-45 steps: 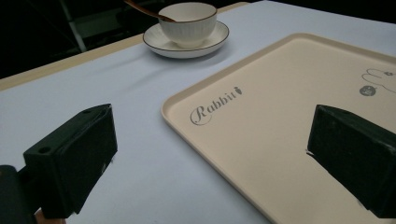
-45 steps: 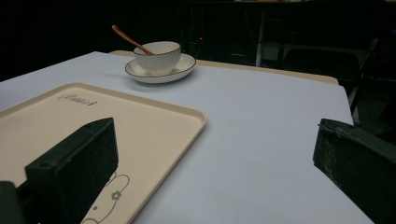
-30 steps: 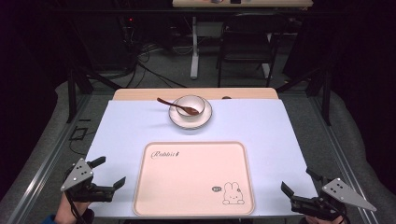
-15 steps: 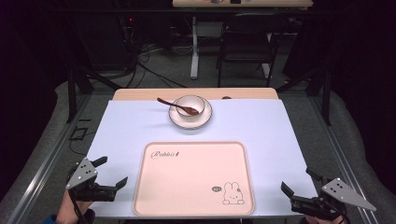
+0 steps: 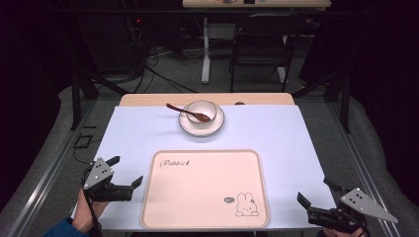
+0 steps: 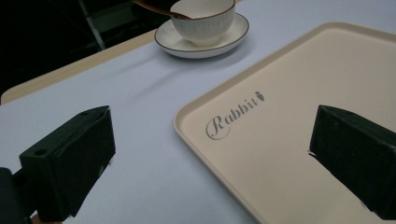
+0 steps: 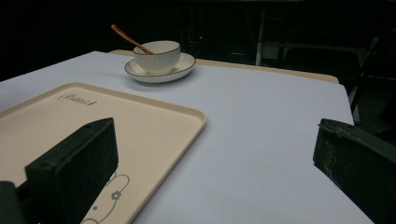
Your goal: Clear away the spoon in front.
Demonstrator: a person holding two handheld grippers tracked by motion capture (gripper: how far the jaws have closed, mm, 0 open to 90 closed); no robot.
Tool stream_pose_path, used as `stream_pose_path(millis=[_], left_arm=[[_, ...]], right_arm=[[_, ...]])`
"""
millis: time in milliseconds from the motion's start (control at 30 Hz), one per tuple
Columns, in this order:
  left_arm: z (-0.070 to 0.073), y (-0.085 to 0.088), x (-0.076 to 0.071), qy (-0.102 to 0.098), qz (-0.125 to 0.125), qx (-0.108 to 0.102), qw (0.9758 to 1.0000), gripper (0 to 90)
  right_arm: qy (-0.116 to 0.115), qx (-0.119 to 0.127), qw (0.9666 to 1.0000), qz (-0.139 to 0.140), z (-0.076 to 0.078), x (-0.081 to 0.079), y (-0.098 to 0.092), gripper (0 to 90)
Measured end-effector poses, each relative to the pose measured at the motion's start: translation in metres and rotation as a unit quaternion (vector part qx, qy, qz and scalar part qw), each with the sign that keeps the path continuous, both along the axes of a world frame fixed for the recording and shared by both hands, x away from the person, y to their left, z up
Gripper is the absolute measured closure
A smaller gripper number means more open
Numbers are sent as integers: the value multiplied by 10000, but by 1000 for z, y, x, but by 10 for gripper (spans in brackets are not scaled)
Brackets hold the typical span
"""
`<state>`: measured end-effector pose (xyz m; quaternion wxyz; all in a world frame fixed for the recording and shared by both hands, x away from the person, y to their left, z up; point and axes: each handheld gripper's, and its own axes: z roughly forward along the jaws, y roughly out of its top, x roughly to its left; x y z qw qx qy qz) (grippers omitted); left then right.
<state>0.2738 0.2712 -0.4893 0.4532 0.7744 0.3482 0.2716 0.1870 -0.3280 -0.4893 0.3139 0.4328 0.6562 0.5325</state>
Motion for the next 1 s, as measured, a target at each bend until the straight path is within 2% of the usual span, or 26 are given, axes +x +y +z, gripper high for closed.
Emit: stream_pose_path(millis=[100,133,233,567,700,900,933,1000], left_arm=[[1,-3,6,29,13,-150,9999,0],[1,-4,9,33,65,-269,9996,0],[2,-6,14,70,130,-353,9993,0],[1,-19,32,43,167,-243,9996,1],[2,-23,38,-33,183,-357,9992,1],[3,-29,45,-78,176,-333,9993,1],[3,-31,49,-166,198,-256,9993,1],[3,-32,53,-209,226,-300,9991,3]], right_arm=[[-1,-1,10000,-2,0,0,0,0],[1,4,10000,-6,0,0,0,0],[1,3,10000,-6,0,0,0,0],[-12,15,10000,-7,0,0,0,0],[-13,13,10000,-3,0,0,0,0],[-16,15,10000,-8,0,0,0,0],[-22,18,10000,-5,0,0,0,0],[-23,16,10000,-5,0,0,0,0]])
